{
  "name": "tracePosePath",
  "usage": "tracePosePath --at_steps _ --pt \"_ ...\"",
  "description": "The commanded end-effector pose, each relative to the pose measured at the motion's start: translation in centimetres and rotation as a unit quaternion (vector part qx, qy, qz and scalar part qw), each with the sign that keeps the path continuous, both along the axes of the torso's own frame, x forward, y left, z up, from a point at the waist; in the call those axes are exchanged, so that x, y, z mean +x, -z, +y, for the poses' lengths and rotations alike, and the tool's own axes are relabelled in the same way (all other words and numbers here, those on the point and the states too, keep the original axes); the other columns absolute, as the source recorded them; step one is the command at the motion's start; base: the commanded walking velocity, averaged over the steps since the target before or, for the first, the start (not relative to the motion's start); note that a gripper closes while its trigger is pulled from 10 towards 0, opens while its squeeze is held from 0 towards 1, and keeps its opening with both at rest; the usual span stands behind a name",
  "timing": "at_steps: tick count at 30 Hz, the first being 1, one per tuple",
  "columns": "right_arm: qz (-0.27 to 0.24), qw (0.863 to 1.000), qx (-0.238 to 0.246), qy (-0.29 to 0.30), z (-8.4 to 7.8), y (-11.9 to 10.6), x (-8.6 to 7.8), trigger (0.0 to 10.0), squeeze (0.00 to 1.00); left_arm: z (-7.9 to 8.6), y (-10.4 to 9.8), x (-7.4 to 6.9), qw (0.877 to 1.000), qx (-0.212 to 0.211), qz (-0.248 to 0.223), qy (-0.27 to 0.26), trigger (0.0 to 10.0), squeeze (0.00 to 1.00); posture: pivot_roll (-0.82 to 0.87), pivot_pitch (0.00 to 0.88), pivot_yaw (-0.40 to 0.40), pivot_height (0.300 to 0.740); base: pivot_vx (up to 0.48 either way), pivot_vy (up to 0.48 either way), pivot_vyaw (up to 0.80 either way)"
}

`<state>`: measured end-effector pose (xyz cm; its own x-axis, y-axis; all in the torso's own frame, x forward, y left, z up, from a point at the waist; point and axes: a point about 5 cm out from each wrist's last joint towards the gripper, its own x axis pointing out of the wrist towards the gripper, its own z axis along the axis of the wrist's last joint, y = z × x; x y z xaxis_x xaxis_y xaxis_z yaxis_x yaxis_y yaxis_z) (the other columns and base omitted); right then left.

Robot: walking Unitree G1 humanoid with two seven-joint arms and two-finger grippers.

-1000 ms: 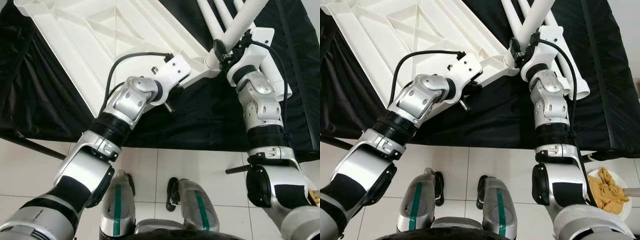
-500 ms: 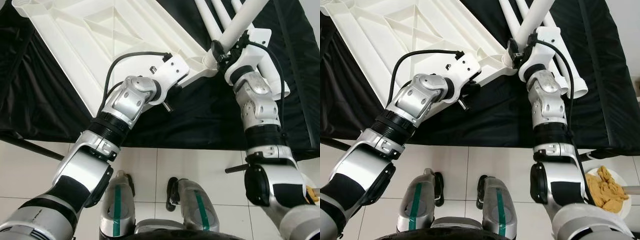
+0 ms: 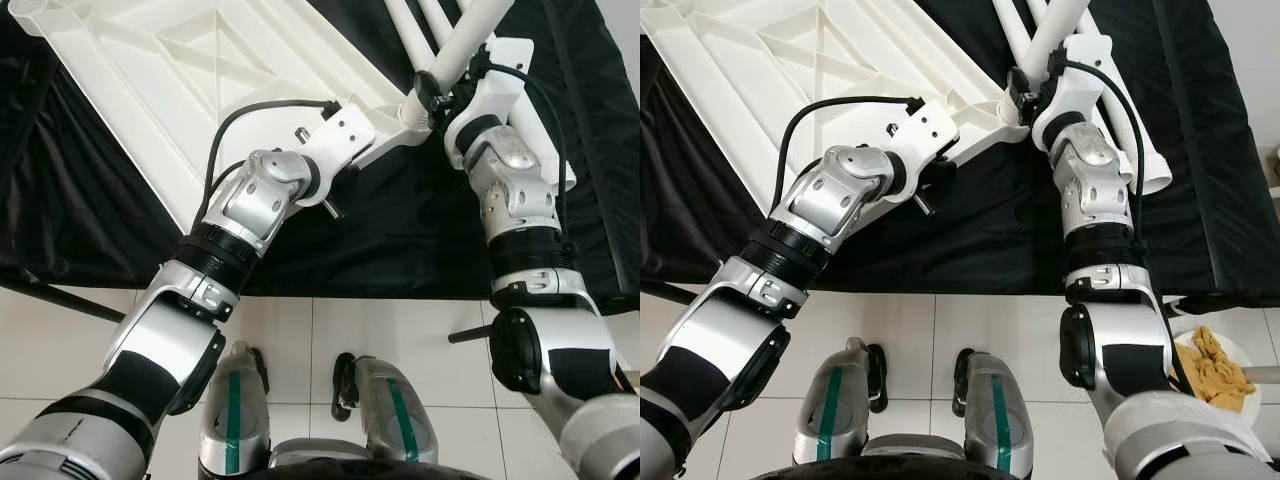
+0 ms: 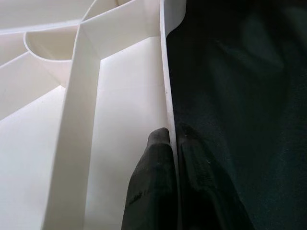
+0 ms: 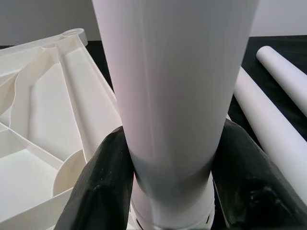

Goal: Building children table

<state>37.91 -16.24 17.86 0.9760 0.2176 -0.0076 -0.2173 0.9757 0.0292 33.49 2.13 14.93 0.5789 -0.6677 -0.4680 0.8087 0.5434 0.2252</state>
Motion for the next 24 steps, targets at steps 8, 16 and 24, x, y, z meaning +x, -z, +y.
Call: tracePosePath --at_steps 8,16,24 --pt "0.088 0.996 -0.003 0.002 0.4 2.5 0.5 10.0 0.0 -0.6 -1.2 -0.3 0.999 -0.006 -0.033 0.017 10.0 0.0 0.05 0.077 -0.009 0.74 0.0 0.0 0.0" --pt "0.108 0.994 -0.001 0.005 0.3 1.8 1.5 10.0 0.0 -0.8 -1.1 -0.6 0.999 -0.006 -0.034 0.022 10.0 0.0 0.05 0.075 -0.01 0.74 0.0 0.0 0.0" --pt "0.12 0.993 0.004 0.001 0.7 1.9 1.9 10.0 0.0 -0.8 -1.2 -0.5 0.999 -0.008 -0.036 0.02 10.0 0.0 0.06 0.074 -0.018 0.74 0.0 0.0 0.0"
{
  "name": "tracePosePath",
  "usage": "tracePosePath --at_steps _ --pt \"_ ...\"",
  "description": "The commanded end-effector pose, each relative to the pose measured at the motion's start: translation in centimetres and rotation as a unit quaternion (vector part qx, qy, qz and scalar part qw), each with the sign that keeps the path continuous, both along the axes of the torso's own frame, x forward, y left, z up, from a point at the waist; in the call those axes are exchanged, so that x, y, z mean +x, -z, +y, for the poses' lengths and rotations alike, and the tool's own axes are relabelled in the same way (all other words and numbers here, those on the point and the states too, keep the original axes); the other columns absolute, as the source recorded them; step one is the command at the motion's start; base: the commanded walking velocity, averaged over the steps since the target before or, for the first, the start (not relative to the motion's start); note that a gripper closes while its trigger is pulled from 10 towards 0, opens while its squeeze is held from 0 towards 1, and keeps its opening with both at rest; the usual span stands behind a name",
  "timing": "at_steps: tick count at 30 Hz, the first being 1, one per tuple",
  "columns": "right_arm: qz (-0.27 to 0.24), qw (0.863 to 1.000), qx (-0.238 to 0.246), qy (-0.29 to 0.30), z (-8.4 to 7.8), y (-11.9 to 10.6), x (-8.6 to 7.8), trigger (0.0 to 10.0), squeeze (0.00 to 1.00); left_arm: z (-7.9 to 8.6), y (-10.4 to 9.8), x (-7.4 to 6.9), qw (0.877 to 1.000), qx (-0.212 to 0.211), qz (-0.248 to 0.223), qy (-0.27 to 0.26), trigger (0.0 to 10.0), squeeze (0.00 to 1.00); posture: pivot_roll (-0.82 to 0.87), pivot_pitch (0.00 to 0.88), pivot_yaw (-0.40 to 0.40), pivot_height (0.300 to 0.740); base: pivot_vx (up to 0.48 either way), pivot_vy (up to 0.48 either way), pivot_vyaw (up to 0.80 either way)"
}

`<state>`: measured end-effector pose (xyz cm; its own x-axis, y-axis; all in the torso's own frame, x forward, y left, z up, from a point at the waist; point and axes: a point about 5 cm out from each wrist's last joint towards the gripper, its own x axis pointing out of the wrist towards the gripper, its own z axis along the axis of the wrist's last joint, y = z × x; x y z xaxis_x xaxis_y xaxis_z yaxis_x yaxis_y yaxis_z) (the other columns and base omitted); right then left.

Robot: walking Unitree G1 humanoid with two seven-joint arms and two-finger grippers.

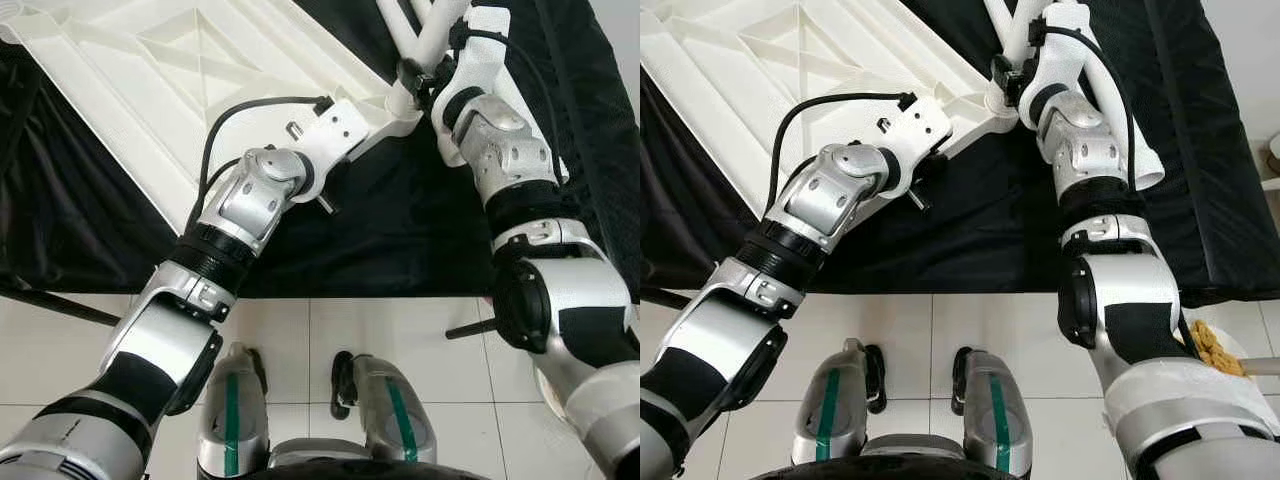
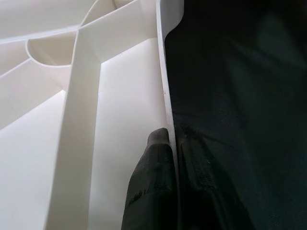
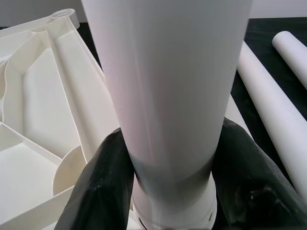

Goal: Building children table

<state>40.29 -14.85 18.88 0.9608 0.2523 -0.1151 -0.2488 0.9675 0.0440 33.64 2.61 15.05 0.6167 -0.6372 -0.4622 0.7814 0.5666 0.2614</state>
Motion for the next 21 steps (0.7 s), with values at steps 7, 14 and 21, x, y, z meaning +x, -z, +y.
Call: tracePosePath --at_steps 7,14,21 --pt "0.07 0.997 0.009 0.021 -0.4 3.7 -0.7 10.0 0.0 -1.1 -1.1 -0.7 0.999 -0.016 -0.022 0.035 10.0 0.0 0.05 0.075 -0.016 0.74 0.0 0.0 0.0" --pt "0.058 0.997 0.015 0.039 -0.3 4.1 -0.9 10.0 0.0 -1.1 -1.2 -0.7 0.999 -0.017 -0.023 0.036 10.0 0.0 0.05 0.076 -0.014 0.74 0.0 0.0 0.0" --pt "0.044 0.994 0.04 0.09 0.0 4.3 -1.0 10.0 0.0 -1.1 -1.2 -0.8 0.999 -0.018 -0.022 0.037 10.0 0.0 0.05 0.077 -0.013 0.74 0.0 0.0 0.0"
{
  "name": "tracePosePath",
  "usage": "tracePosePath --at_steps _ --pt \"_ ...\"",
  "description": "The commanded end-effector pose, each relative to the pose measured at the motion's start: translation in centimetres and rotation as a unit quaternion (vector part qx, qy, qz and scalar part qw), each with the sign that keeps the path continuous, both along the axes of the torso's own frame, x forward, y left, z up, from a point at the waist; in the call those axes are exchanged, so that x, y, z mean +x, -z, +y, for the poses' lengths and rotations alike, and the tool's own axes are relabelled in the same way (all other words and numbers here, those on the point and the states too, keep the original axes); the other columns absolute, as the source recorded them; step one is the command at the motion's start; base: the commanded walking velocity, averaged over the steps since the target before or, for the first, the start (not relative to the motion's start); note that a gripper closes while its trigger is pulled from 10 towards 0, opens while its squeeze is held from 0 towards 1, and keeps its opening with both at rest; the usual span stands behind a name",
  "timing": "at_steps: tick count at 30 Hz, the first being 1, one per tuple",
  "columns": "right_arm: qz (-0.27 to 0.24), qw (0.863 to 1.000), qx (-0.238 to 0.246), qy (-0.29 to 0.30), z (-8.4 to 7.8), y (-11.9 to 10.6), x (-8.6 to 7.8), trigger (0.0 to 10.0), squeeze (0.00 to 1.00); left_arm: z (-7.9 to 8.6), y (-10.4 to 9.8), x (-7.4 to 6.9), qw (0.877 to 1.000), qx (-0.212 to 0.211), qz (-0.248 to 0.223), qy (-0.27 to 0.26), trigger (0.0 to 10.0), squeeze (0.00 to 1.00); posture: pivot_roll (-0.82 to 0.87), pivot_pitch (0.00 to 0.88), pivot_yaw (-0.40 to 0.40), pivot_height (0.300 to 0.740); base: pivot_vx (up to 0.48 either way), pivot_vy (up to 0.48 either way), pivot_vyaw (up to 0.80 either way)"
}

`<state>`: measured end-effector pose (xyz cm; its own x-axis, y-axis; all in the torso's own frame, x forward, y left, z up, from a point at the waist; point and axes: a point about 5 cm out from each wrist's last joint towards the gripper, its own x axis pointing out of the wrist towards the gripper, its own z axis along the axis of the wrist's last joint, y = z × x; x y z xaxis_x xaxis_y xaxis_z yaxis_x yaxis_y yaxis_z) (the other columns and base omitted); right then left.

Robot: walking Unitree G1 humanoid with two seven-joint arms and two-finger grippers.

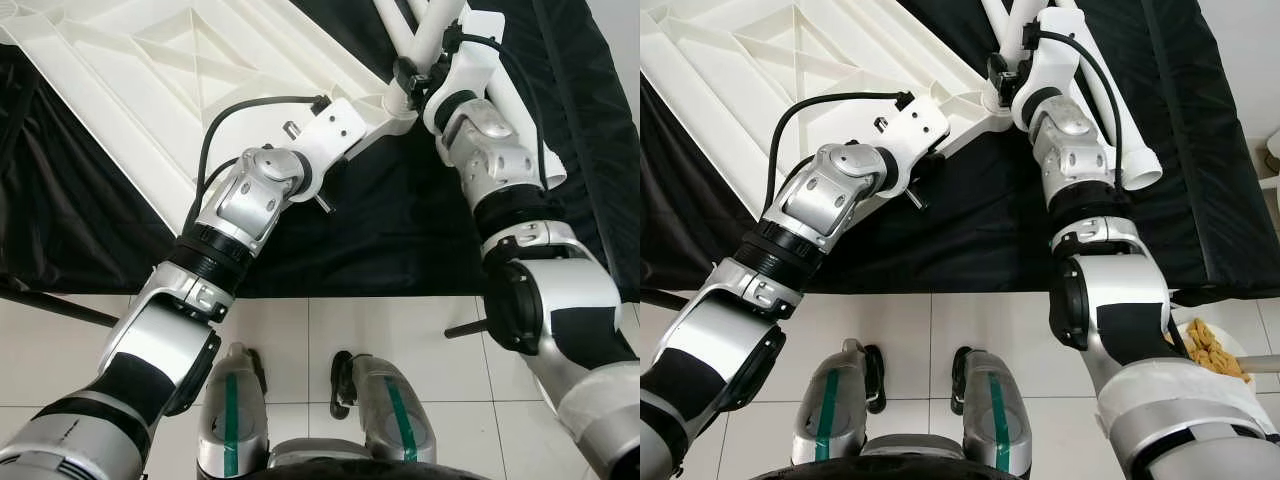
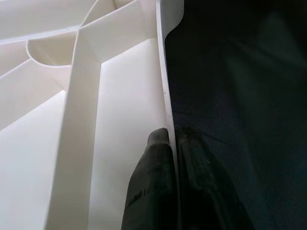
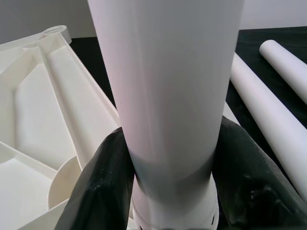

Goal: Building children table

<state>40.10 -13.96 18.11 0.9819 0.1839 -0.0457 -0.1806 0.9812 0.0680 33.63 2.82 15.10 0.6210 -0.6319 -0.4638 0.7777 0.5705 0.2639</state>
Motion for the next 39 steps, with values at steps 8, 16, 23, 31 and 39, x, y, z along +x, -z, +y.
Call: tracePosePath --at_steps 8,16,23,31,39 --pt "0.053 0.987 0.053 0.14 -0.6 3.3 -0.7 10.0 0.0 -1.5 -1.2 -0.9 0.999 -0.02 -0.02 0.043 10.0 0.0 0.05 0.081 -0.015 0.74 0.0 0.0 0.0" --pt "0.004 0.979 0.028 0.201 1.2 2.9 -1.2 10.0 0.0 -1.4 -1.1 -1.0 0.999 -0.022 -0.018 0.039 10.0 0.0 0.06 0.084 -0.023 0.74 0.0 0.0 0.0" --pt "-0.013 0.972 0.032 0.231 2.2 3.7 -2.1 10.0 0.0 -1.3 -1.1 -1.0 0.999 -0.022 -0.018 0.036 10.0 0.0 0.06 0.083 -0.026 0.74 0.0 0.0 0.0" --pt "-0.025 0.97 0.033 0.238 2.0 3.5 -2.1 10.0 0.0 -1.3 -1.1 -1.0 0.999 -0.022 -0.018 0.036 10.0 0.0 0.06 0.076 -0.025 0.74 0.0 0.0 0.0" --pt "-0.03 0.973 0.052 0.221 2.1 3.5 -2.1 10.0 1.0 -1.4 -1.1 -1.0 0.999 -0.021 -0.019 0.037 10.0 0.0 0.06 0.069 -0.024 0.74 0.0 0.0 0.0"
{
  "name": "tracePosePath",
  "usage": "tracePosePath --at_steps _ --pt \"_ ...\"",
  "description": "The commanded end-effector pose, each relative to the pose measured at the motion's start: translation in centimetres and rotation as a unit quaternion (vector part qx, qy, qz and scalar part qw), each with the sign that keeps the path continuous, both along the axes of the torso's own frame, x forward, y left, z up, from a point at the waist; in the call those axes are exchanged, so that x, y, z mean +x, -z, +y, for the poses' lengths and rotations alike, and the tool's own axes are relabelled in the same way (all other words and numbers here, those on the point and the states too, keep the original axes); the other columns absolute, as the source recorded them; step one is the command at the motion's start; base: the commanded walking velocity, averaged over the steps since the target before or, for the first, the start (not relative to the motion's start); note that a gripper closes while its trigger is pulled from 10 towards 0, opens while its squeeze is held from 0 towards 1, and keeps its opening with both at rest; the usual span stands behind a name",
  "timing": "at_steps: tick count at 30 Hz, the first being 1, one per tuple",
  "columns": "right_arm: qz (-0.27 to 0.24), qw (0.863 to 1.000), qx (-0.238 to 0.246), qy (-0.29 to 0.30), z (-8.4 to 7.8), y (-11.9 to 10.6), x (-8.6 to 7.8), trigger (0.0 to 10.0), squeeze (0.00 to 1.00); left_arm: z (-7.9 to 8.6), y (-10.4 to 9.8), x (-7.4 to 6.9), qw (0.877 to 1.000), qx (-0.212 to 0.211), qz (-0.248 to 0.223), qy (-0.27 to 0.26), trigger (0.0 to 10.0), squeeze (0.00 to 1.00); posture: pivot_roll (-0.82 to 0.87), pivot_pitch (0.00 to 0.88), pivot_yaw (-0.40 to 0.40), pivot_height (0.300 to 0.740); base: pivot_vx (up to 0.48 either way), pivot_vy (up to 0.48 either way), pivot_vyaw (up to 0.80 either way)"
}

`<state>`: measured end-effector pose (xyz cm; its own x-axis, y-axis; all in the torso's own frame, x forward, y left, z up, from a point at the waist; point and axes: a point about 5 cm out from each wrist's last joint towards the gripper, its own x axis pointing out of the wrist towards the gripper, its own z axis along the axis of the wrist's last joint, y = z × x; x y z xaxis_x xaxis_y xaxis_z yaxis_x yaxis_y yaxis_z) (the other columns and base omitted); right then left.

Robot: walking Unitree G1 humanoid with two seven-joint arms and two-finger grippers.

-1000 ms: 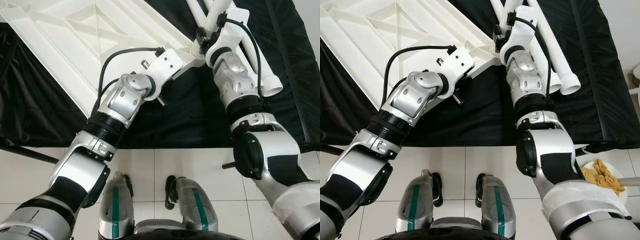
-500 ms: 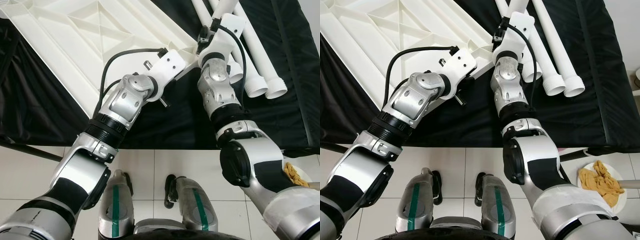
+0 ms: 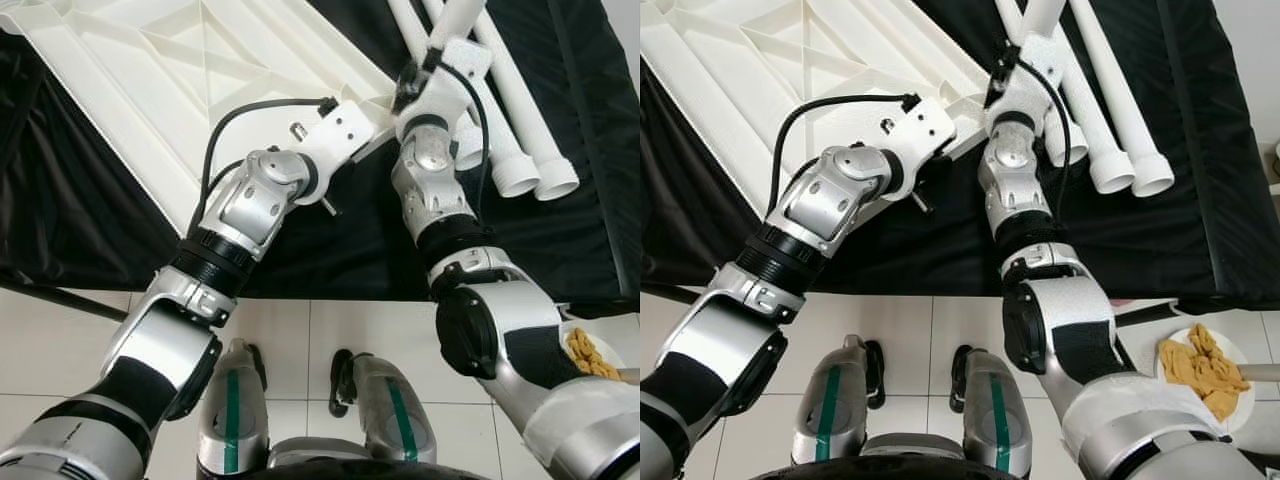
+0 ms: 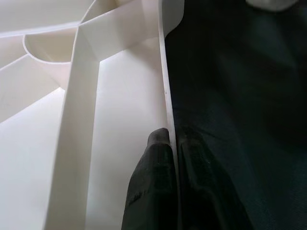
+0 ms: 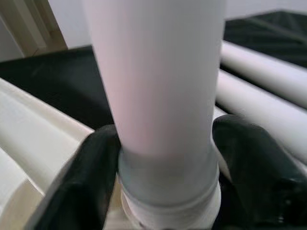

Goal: Building children table

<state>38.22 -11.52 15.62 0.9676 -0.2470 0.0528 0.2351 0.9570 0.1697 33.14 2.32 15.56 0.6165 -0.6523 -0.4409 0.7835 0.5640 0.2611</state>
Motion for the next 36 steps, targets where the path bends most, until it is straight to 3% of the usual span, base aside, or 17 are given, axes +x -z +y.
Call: tracePosePath --at_steps 1,10,11,19,27,28,34,36 --pt "0.02 1.0 0.008 0.004 -0.4 1.0 -0.2 10.0 1.0 -0.9 -0.7 -0.5 0.999 -0.009 -0.013 0.029 10.0 0.0 0.06 0.069 -0.024 0.74 0.0 0.0 0.0" --pt "-0.007 0.999 0.013 -0.029 -0.5 0.3 0.0 10.0 1.0 -1.1 -0.6 -0.6 0.999 -0.01 -0.013 0.034 10.0 0.0 0.06 0.053 -0.024 0.74 0.0 0.0 0.0" --pt "-0.014 0.999 0.009 -0.039 -0.5 0.0 0.1 10.0 0.03 -1.1 -0.6 -0.7 0.999 -0.009 -0.013 0.034 10.0 0.0 0.06 0.053 -0.024 0.74 0.0 0.0 0.0" --pt "-0.05 0.992 0.0 -0.12 -1.6 -1.3 0.6 10.0 0.0 -1.2 -0.2 -1.0 0.999 -0.007 -0.01 0.04 10.0 0.0 0.06 0.037 -0.029 0.74 0.0 0.0 0.0" --pt "-0.055 0.984 -0.027 -0.166 -3.4 -2.1 1.0 10.0 0.0 -1.3 0.0 -1.2 0.999 -0.005 -0.009 0.044 10.0 0.0 0.06 0.034 -0.033 0.74 0.0 0.0 0.0" --pt "-0.057 0.98 -0.05 -0.185 -4.2 -2.5 1.1 10.0 0.0 -1.4 -0.1 -1.3 0.999 -0.006 -0.009 0.044 10.0 0.0 0.06 0.034 -0.033 0.74 0.0 0.0 0.0" --pt "-0.059 0.977 -0.056 -0.197 -4.4 -2.6 1.1 10.0 0.0 -1.4 -0.1 -1.3 0.999 -0.006 -0.009 0.044 10.0 0.0 0.06 0.035 -0.033 0.74 0.0 0.0 0.0" --pt "-0.05 0.97 -0.067 -0.229 -5.0 -2.5 1.0 10.0 0.0 -1.3 -0.2 -1.2 0.999 -0.005 -0.01 0.044 10.0 0.0 0.05 0.041 -0.028 0.74 0.0 0.0 0.0"
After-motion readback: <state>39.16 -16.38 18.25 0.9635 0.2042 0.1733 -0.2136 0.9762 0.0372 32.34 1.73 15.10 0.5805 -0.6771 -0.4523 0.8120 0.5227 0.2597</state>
